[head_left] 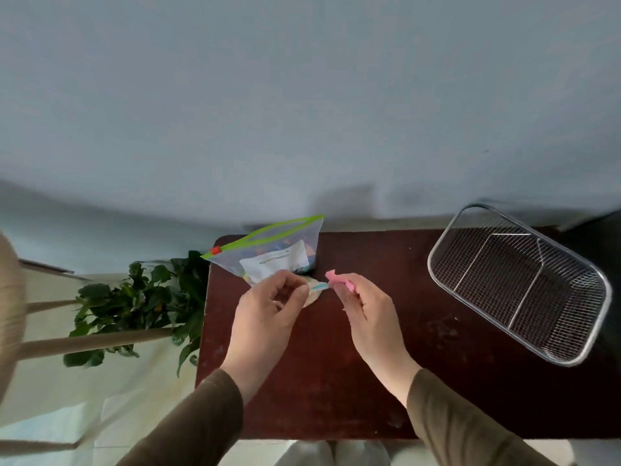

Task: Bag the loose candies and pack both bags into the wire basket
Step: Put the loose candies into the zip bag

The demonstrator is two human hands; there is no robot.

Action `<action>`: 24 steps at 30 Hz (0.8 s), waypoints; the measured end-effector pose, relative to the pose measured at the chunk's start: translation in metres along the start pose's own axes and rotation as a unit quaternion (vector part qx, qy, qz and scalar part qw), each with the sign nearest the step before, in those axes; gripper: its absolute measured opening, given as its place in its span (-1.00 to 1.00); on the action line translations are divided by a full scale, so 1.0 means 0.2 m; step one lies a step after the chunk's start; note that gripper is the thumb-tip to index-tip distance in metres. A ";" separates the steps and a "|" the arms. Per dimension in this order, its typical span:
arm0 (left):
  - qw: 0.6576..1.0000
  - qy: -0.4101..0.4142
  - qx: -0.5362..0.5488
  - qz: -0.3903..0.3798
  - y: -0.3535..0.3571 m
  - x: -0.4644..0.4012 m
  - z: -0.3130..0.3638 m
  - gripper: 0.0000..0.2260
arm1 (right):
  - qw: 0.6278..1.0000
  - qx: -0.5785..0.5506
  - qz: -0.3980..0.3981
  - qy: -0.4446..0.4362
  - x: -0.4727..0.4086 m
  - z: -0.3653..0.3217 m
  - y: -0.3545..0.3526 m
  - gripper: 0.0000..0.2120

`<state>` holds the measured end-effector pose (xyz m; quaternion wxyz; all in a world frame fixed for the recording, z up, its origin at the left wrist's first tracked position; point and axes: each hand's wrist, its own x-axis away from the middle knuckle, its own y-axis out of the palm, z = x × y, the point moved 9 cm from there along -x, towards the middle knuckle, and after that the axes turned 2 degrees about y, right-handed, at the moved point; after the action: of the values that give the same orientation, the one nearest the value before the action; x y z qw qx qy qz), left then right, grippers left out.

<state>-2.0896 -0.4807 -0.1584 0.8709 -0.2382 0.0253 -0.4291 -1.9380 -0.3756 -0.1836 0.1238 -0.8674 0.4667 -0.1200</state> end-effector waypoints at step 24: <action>0.993 -0.007 -0.118 0.011 -0.41 -0.50 -0.04 -0.87 | 0.843 -0.446 -0.027 0.301 -0.39 -0.40 0.64 -0.74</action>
<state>-2.2155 -0.4497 -0.1461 0.8412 -0.3422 0.0725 -0.4122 -2.1058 -0.3868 -0.1575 -0.4261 -0.7628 0.4602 -0.1576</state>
